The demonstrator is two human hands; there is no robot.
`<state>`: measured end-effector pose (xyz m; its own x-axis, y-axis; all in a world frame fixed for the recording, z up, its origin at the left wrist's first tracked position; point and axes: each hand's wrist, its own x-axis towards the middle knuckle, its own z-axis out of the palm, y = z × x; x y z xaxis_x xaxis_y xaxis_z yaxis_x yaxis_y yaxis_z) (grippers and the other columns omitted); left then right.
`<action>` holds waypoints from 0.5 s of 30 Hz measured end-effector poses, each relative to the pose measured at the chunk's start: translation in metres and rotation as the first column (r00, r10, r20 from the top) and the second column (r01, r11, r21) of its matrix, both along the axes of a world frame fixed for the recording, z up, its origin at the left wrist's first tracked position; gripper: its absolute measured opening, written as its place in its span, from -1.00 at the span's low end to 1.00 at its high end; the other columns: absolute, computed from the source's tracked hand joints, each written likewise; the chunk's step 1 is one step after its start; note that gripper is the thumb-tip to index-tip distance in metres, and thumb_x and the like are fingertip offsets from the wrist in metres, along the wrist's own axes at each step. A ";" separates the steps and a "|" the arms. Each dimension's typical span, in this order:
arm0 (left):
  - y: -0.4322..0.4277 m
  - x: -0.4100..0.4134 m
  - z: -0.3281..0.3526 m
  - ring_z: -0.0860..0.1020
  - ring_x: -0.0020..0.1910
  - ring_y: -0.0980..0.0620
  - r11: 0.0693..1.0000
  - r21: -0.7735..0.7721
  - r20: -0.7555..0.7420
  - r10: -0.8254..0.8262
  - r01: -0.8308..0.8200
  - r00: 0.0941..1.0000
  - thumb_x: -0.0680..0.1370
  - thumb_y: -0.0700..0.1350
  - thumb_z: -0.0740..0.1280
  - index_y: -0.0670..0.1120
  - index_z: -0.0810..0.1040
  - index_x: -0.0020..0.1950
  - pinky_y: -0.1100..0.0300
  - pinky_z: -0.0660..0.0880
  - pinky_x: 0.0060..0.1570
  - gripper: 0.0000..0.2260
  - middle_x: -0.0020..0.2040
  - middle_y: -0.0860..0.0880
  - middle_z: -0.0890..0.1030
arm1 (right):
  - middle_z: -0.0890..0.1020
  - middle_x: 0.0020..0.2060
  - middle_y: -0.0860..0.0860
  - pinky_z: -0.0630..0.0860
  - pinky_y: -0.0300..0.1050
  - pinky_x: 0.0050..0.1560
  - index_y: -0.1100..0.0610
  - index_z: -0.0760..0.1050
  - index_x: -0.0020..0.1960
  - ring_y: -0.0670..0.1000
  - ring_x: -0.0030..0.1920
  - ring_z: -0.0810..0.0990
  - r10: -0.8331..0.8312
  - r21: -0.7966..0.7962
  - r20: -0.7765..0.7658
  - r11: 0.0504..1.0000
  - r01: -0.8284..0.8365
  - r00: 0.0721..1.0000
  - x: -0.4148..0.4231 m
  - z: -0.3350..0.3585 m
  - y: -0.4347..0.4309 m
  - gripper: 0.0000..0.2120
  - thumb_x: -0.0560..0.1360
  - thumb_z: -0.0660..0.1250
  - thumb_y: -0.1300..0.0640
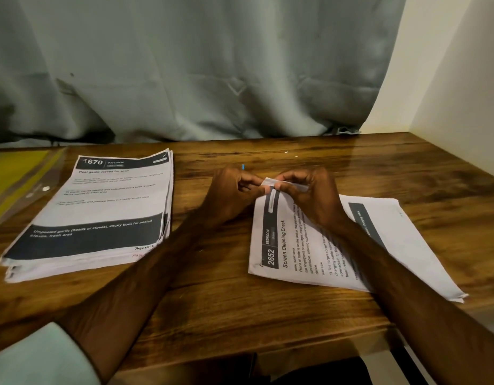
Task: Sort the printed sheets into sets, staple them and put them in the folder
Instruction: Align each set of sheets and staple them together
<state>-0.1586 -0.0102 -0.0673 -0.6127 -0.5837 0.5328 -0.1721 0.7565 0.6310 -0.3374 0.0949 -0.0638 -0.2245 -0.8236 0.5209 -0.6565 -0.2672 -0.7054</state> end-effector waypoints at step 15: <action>0.002 0.003 -0.010 0.73 -0.16 0.00 0.910 0.406 -0.016 0.092 -0.077 0.996 0.51 -0.15 0.53 -0.19 0.73 0.03 0.00 0.69 -0.06 -0.84 -0.07 -0.08 0.75 | 0.75 -0.15 -0.01 0.58 -0.31 -0.20 0.21 0.70 -0.01 -0.10 -0.21 0.72 0.021 0.097 0.053 0.995 -0.026 0.998 0.000 0.009 -0.006 -0.90 0.47 0.50 0.27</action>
<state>-0.1559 -0.0087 -0.0769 -0.5372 -0.8025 0.2595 -0.1968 0.4184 0.8867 -0.3373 0.0886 -0.0550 -0.2290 -0.8754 0.4256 -0.6128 -0.2101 -0.7618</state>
